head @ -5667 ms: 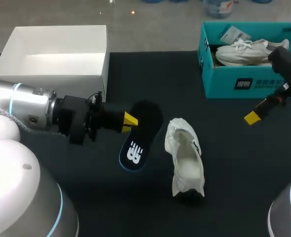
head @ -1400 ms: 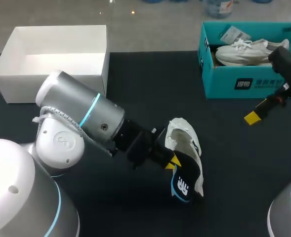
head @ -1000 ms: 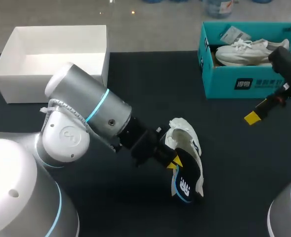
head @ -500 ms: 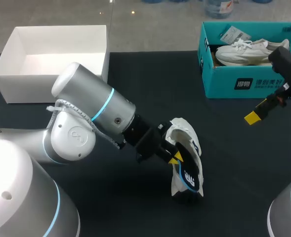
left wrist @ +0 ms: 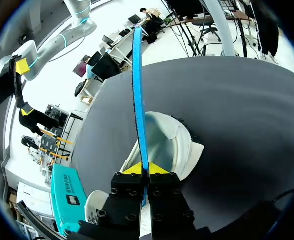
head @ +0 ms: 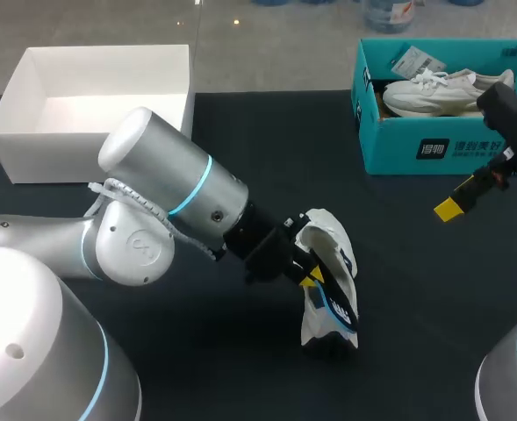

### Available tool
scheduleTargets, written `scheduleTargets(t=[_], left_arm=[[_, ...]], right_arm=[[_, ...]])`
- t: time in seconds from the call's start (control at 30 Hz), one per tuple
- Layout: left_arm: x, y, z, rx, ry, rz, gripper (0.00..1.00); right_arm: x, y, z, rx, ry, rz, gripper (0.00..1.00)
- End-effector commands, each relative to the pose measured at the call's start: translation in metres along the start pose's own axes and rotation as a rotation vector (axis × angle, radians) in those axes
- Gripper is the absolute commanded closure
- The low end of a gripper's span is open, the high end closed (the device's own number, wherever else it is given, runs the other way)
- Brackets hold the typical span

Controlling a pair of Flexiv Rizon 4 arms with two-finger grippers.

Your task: Take the shoe out of the shoebox, open the shoe tongue, remove and reinsert the insole, then place the shoe into the shoebox

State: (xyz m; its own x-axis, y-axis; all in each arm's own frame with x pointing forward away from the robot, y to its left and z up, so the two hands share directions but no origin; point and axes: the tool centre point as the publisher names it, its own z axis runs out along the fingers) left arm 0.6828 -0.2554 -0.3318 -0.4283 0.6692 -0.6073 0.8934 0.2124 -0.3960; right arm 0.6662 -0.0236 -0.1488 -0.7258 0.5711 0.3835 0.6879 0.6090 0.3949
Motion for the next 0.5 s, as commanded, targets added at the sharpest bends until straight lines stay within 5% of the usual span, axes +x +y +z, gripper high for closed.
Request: scheduleTargets(t=[0.03,0.1,0.13,0.17,0.27,0.5], left_arm=[[0.0,0.0,-0.003,-0.004,0.007,0.001,1.0],[0.0,-0.002,-0.004,-0.002,0.006,0.004,1.0],[0.0,-0.002,-0.005,-0.002,0.006,0.006,0.75],[0.0,-0.003,-0.005,0.0,0.007,0.009,0.62],[0.0,-0.006,-0.008,0.002,0.005,0.013,0.36],[0.001,-0.016,-0.009,0.014,-0.005,0.021,0.35]], right_arm=[[-0.001,0.002,0.001,0.004,0.001,0.002,0.0],[-0.001,0.002,0.001,0.004,0.001,0.002,0.0],[-0.001,0.002,0.001,0.004,0.001,0.002,0.0],[-0.001,0.002,0.001,0.004,0.001,0.002,0.0],[-0.001,0.002,0.001,0.004,0.001,0.002,0.0],[-0.001,0.002,0.001,0.004,0.001,0.002,0.0]])
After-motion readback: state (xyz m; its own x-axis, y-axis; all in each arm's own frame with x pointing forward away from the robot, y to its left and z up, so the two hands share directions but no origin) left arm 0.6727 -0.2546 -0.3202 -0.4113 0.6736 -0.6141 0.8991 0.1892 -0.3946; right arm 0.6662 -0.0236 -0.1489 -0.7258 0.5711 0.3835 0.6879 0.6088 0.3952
